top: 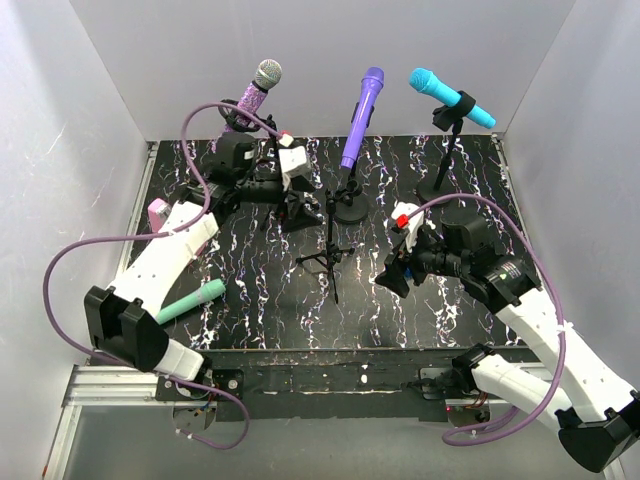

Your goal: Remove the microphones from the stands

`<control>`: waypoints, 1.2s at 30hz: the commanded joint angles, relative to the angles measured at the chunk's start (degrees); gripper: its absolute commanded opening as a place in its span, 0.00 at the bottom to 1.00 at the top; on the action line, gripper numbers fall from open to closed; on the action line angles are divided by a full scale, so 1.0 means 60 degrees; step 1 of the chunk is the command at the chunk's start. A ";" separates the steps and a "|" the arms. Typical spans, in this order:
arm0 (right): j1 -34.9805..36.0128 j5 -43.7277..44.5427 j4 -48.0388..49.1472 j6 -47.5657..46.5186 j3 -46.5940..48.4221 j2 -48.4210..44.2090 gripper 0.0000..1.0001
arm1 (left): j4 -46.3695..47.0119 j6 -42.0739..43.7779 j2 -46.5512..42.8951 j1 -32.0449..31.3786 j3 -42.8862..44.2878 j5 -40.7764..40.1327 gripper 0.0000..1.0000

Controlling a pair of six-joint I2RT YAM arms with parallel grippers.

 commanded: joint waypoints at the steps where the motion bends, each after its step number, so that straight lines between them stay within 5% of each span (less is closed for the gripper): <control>1: -0.0039 -0.0405 0.0641 0.0005 -0.0133 -0.0094 0.86 | 0.0951 -0.0563 0.0099 -0.0564 0.0681 0.0304 0.83; 7: -0.0039 -0.0376 0.0584 0.0181 -0.0236 -0.0108 0.86 | 0.1230 -0.0725 0.0525 -0.1091 0.0887 -0.0207 0.75; 15: -0.0039 -0.0493 0.0642 0.0386 -0.0017 0.0008 0.86 | 0.0792 -0.0711 0.0672 -0.1166 0.0886 -0.0735 0.45; 18: -0.0039 -0.0363 0.0802 0.0736 0.0188 0.0359 0.86 | 0.0557 -0.0929 0.0818 -0.1166 0.1164 -0.0780 0.31; 21: -0.0039 -0.0070 0.1212 0.1541 0.0422 0.0842 0.85 | 0.0483 -0.1645 0.0935 -0.1166 0.1501 -0.0955 0.03; 22: -0.0053 -0.0011 0.1300 0.1732 0.0539 0.1032 0.85 | 0.0556 -0.2112 0.0936 -0.1166 0.1575 -0.1173 0.00; 28: -0.0097 -0.0799 0.1346 0.2466 0.1418 0.2686 0.81 | 0.1055 -0.5701 0.0702 -0.1180 0.1531 -0.3426 0.00; 36: -0.0199 -0.2544 0.1198 0.2875 0.2078 0.4211 0.79 | 0.0967 -0.6774 0.0497 -0.1224 0.1297 -0.4645 0.00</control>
